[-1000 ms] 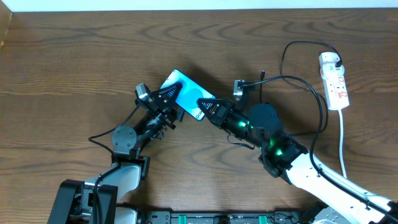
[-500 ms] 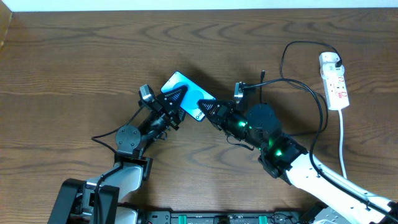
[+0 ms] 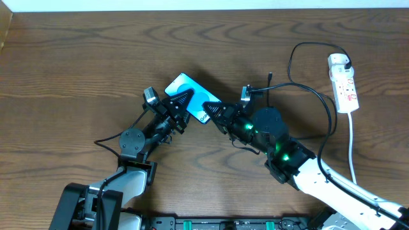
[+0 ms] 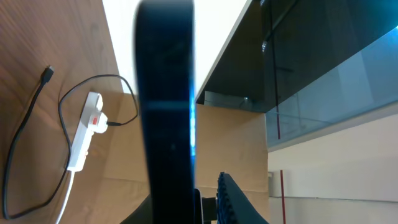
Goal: Plug charger to phone and switch on socket
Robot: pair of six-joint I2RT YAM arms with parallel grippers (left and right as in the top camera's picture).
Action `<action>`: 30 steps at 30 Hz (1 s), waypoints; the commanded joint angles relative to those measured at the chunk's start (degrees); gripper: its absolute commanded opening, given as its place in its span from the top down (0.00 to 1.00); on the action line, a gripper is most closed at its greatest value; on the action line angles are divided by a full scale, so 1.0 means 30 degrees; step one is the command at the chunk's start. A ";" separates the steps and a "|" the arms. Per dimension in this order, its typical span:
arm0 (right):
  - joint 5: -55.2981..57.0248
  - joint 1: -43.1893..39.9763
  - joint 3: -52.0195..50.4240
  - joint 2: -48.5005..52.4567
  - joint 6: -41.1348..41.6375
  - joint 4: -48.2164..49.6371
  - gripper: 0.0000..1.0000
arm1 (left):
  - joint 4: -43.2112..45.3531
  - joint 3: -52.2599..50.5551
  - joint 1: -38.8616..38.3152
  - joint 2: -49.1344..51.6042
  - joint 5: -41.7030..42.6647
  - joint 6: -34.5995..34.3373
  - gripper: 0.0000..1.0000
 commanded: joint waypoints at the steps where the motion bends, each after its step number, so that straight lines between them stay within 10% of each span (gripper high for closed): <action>1: 0.0131 0.0357 0.0182 -0.0073 0.0350 -0.0277 0.99 | 0.0350 0.0423 -0.0044 -0.0153 -0.0532 0.0189 0.81; 16: 0.0321 0.0852 0.0182 -0.0073 -0.2645 -0.0510 0.98 | -0.0160 0.0423 -0.0066 -0.0153 -0.0532 0.0182 0.92; 21: 0.0299 0.0845 0.0182 -0.0073 -0.2667 -0.0568 0.69 | -0.0160 0.0423 -0.0058 -0.0153 -0.0532 0.0182 0.92; 30: 0.0306 -0.0393 0.0182 -0.0073 -0.5566 -0.0692 0.53 | -0.2987 0.0619 0.0270 -0.0153 -0.0663 0.0204 0.92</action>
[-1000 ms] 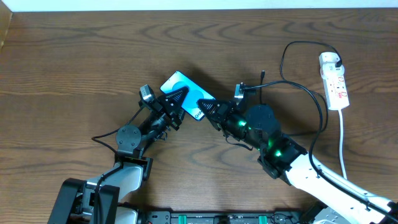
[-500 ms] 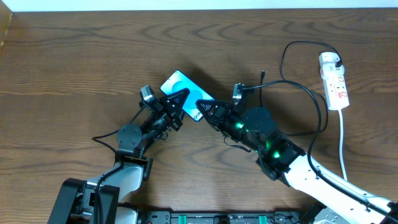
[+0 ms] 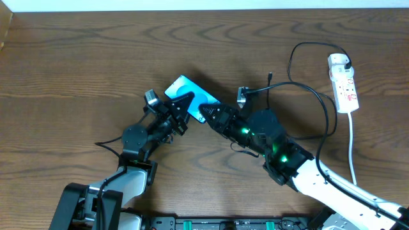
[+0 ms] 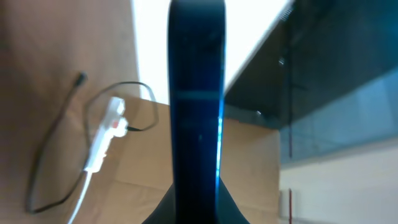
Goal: Plug charger to phone and switch on socket
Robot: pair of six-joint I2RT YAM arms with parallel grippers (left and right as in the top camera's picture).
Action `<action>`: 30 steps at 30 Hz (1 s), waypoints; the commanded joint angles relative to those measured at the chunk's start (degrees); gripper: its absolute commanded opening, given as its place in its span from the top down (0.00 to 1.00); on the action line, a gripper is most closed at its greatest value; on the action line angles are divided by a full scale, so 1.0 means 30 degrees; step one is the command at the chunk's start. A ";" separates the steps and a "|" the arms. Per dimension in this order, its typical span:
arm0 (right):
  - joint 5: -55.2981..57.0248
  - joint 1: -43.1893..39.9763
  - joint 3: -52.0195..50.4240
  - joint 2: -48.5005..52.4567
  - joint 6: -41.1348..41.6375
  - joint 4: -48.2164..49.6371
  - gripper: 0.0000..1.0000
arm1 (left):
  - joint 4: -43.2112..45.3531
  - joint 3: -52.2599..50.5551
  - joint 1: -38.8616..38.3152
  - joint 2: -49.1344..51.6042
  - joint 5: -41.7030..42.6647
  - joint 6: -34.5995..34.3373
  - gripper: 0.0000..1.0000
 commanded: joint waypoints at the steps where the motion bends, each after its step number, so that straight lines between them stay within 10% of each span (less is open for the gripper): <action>1: -0.0022 -0.0845 0.0080 -0.0066 -0.2346 0.0029 0.52 | -0.0670 0.0692 0.0372 -0.0153 -0.0240 0.0153 0.93; 16: -0.0270 -0.3767 0.0080 -0.0204 -0.5639 -0.4080 0.16 | -1.5089 0.9238 0.1027 -0.0095 0.3840 0.5865 0.93; 19: -0.1166 -0.4401 0.0080 -0.0423 -0.6630 -0.5027 0.01 | -1.5205 1.0156 0.1027 0.0131 0.5421 0.5843 0.92; 30: -0.0933 -0.6302 0.0080 -0.1712 -0.8167 -0.8728 0.01 | -1.5191 1.0907 0.1362 0.2106 1.2320 0.5945 0.93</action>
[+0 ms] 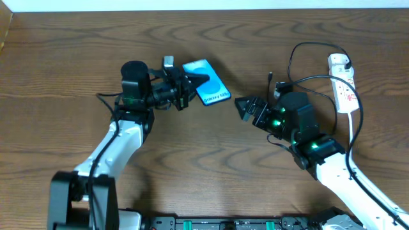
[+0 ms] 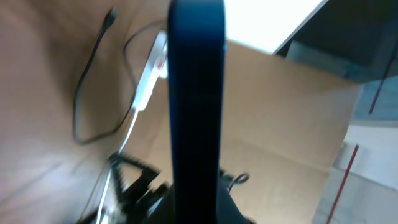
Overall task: Plug charger to phone and switch on socket
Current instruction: 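Release the right gripper and hold the phone upright with left gripper, then move the right gripper to the black cable end and grasp it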
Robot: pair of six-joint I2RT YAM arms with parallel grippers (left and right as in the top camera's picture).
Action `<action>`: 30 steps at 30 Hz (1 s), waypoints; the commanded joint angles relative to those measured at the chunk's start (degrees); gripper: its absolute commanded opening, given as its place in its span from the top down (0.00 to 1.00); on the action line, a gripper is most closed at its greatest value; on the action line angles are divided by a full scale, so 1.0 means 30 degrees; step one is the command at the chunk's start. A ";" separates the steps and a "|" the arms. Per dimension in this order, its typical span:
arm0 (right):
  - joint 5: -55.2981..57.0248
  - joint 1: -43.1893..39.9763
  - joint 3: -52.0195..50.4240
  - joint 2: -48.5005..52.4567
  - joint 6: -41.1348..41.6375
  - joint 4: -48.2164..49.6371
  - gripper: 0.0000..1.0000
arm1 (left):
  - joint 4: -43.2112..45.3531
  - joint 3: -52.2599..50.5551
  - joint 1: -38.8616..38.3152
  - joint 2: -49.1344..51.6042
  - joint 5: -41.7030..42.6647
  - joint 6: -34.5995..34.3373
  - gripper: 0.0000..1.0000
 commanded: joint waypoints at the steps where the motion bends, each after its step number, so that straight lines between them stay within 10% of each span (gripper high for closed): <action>1: 0.1122 -0.0219 0.0080 -0.0189 -0.0729 -0.0510 0.01 | 0.0262 0.0379 0.0109 0.0015 0.2856 0.0474 0.93; 13: 0.7970 -0.0219 0.2528 0.0729 -0.4517 -0.3636 0.10 | 0.1661 0.0379 0.0109 0.0007 0.4204 0.1326 0.93; 30: 0.9843 -0.0729 1.2123 1.2386 -0.5799 -0.9945 0.31 | 0.1647 0.0379 0.0109 0.0015 0.4226 0.1443 0.93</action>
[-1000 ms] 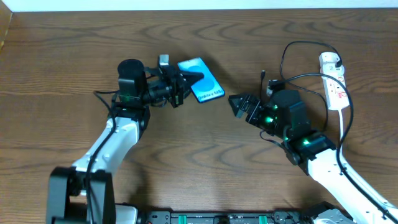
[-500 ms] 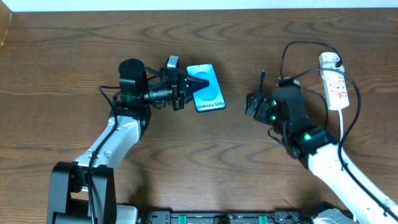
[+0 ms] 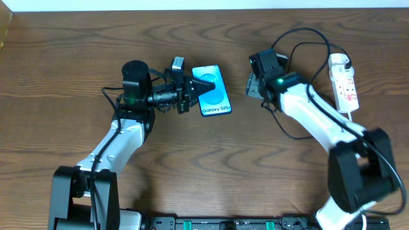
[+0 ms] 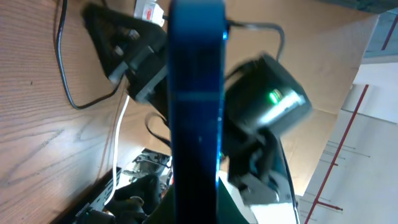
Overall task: Plug charger to phone and switch on socket
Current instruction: 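Move the right gripper to the black cable end and grasp it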
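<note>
The phone (image 3: 213, 91) has a blue screen reading Galaxy S25. My left gripper (image 3: 192, 90) is shut on its left end and holds it screen-up left of the table's middle. In the left wrist view the phone (image 4: 196, 93) is a dark edge-on bar. My right gripper (image 3: 254, 84) is to the right of the phone, apart from it, over the black charger cable (image 3: 300, 30). Its jaw state is unclear and the cable's free plug is hidden. The white power strip (image 3: 344, 82) lies at the far right with the charger plugged in.
The cable (image 4: 69, 74) loops loosely over the wooden table (image 3: 77, 51) between the right arm and the strip. The right arm's body with a green light (image 4: 273, 96) shows behind the phone. The table's back edge runs along the top.
The right gripper has moved from right of the phone's lower end up and back to the cable's free end. The left gripper has turned the phone slightly, still holding it.
Both grippers were on the phone near the table's middle front, at 3.0 s and 2.0 s ago. A second ago the left gripper alone held it further back and the right gripper was apart. Now the right gripper is at the cable.
</note>
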Robot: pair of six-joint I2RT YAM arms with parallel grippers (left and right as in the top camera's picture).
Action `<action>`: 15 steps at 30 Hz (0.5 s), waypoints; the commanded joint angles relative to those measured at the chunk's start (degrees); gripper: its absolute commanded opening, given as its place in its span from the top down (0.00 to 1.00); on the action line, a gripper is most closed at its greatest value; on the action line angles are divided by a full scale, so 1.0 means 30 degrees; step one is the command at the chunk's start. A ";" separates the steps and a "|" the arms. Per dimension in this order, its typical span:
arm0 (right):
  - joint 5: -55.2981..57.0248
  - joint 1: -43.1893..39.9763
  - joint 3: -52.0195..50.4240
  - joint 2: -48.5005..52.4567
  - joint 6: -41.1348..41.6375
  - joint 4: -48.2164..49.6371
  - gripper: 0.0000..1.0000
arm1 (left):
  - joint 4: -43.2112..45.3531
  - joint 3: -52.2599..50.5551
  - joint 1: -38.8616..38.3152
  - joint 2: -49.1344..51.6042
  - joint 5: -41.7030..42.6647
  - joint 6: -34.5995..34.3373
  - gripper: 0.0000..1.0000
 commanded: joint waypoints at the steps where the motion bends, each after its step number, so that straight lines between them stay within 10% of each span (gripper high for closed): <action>1: 0.0605 -0.0466 0.0532 0.1202 -0.0211 -0.0073 0.31 | 0.0182 0.0379 0.0117 -0.0313 0.0539 0.0386 0.92; 15: 0.0809 -0.1596 0.0532 0.5865 -0.0882 0.2149 0.36 | 0.0182 0.0379 0.0117 -0.0313 0.0539 0.0379 0.93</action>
